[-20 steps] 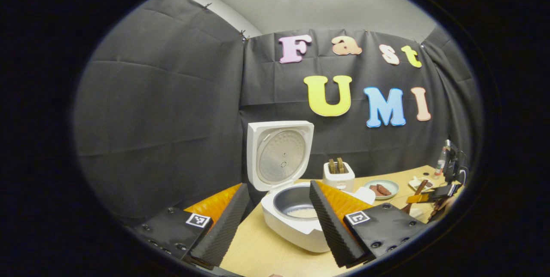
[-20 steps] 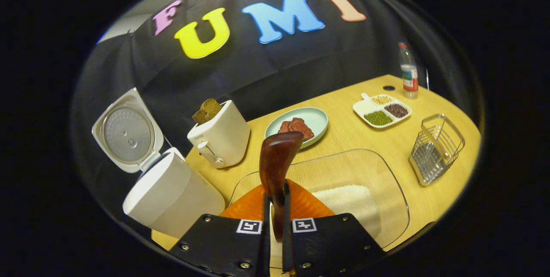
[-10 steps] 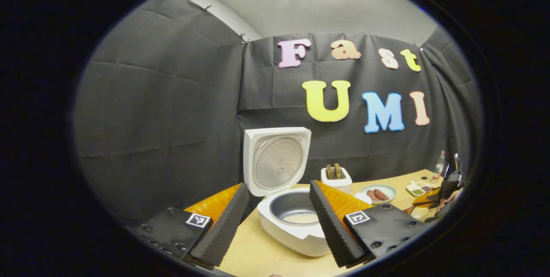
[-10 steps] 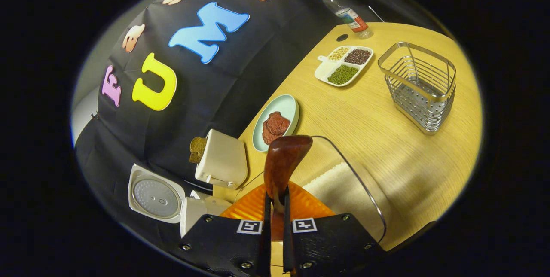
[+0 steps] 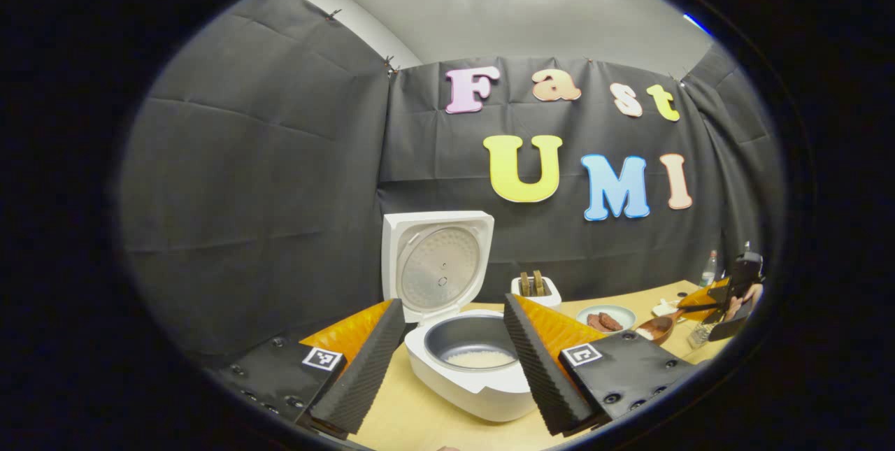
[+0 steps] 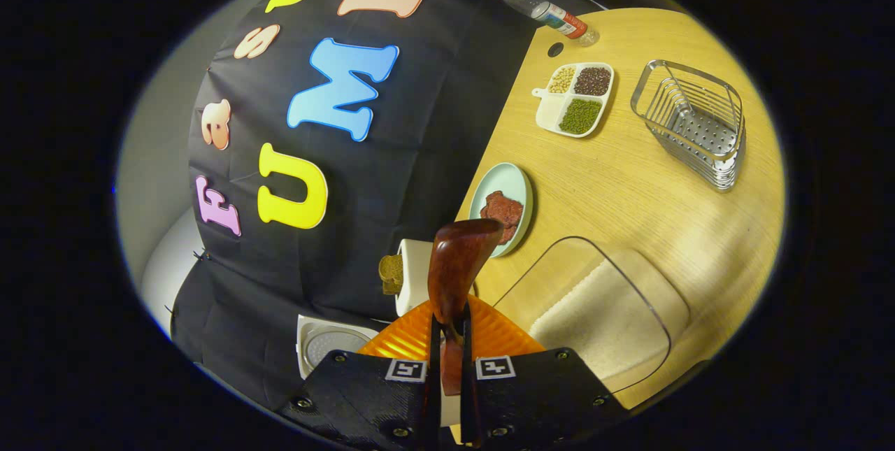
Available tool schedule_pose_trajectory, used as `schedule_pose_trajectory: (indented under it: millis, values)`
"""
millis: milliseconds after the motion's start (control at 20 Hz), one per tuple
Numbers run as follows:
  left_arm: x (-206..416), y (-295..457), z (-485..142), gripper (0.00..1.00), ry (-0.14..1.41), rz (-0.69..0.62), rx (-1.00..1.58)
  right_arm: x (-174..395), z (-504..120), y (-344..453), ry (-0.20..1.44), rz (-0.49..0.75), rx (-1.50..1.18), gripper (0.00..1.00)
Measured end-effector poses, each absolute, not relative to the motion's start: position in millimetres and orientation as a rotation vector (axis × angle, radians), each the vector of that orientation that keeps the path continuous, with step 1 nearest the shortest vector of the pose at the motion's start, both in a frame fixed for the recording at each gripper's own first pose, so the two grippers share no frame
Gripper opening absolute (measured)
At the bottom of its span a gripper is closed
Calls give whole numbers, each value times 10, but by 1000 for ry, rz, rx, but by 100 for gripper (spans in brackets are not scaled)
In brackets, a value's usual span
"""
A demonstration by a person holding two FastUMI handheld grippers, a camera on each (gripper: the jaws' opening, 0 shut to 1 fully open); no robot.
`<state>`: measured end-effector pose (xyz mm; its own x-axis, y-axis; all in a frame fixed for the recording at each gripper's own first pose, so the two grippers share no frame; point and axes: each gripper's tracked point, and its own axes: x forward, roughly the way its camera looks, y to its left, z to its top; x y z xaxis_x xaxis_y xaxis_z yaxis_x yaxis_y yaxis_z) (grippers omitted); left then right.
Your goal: Close the left gripper, press the button to open the rice cooker; take a wooden spoon from the chopstick holder with the right hand, scoop a spoonful of rice and pour it into the rice cooker, then put the wooden spoon back into the chopstick holder.
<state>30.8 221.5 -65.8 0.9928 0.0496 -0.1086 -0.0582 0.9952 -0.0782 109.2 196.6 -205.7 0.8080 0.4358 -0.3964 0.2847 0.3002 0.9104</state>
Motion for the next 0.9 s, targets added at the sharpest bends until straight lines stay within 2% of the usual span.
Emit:
schedule_pose_trajectory:
  millis: [350,400,450,750,800,850,900]
  values:
    - [250,2535,-706,98,108,111,-103,1239,-1654,2426,649,219,1354,11]
    - [228,2593,-723,94,108,122,-105,1263,-1608,2509,649,233,1358,11]
    - [211,2648,-725,98,108,131,-107,1287,-1552,2580,650,249,1364,11]
    - [47,3024,-775,98,112,216,-117,1427,-1372,3186,671,346,1361,11]
    - [1,3092,-784,94,114,232,-116,1452,-1367,3291,677,358,1354,11]
    - [-33,3160,-798,98,116,250,-113,1463,-1366,3401,686,372,1351,11]
    - [-69,3223,-811,98,119,267,-111,1481,-1373,3500,696,383,1349,11]
